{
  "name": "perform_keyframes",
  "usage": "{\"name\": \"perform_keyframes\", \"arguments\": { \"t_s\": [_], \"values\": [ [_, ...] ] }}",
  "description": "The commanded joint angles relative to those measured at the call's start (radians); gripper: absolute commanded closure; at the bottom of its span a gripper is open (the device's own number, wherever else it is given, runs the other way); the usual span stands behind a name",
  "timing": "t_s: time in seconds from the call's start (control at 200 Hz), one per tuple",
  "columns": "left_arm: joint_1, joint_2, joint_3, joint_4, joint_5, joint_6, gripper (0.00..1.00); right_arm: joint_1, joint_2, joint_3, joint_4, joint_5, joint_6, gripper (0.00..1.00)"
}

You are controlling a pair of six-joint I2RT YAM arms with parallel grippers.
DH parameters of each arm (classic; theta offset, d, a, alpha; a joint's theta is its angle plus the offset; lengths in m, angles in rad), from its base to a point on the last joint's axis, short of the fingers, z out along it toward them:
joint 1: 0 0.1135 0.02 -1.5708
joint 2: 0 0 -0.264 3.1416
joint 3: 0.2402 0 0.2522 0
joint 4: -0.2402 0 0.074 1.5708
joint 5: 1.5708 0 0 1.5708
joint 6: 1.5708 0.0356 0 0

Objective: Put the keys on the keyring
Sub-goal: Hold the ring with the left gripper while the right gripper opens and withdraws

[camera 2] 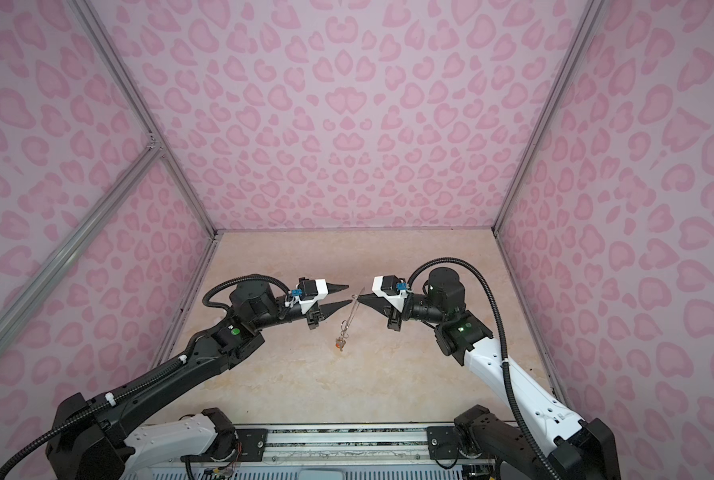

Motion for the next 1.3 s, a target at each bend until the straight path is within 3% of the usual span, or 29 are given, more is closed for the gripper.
{"name": "perform_keyframes", "arguments": {
  "t_s": [0.0, 0.14, 0.395, 0.93, 1.155, 1.295],
  "values": [
    [-0.026, -0.015, 0.024, -0.128, -0.131, 0.139, 0.65, 0.014, 0.003, 0.020, -0.153, 0.118, -0.147, 1.00],
    [-0.081, -0.010, 0.048, -0.221, -0.238, 0.254, 0.65, 0.028, 0.022, 0.053, -0.239, 0.155, -0.196, 1.00],
    [-0.120, 0.023, 0.077, -0.267, -0.329, 0.308, 0.68, 0.048, 0.036, 0.082, -0.299, 0.178, -0.223, 1.00],
    [-0.141, 0.047, 0.097, -0.332, -0.336, 0.324, 0.79, 0.072, 0.059, 0.115, -0.309, 0.173, -0.218, 1.00],
    [-0.145, 0.042, 0.095, -0.315, -0.332, 0.313, 0.97, 0.074, 0.050, 0.106, -0.278, 0.167, -0.215, 1.00],
    [-0.144, 0.034, 0.079, -0.269, -0.293, 0.289, 0.97, 0.070, 0.031, 0.077, -0.247, 0.198, -0.220, 0.82]
  ]
}}
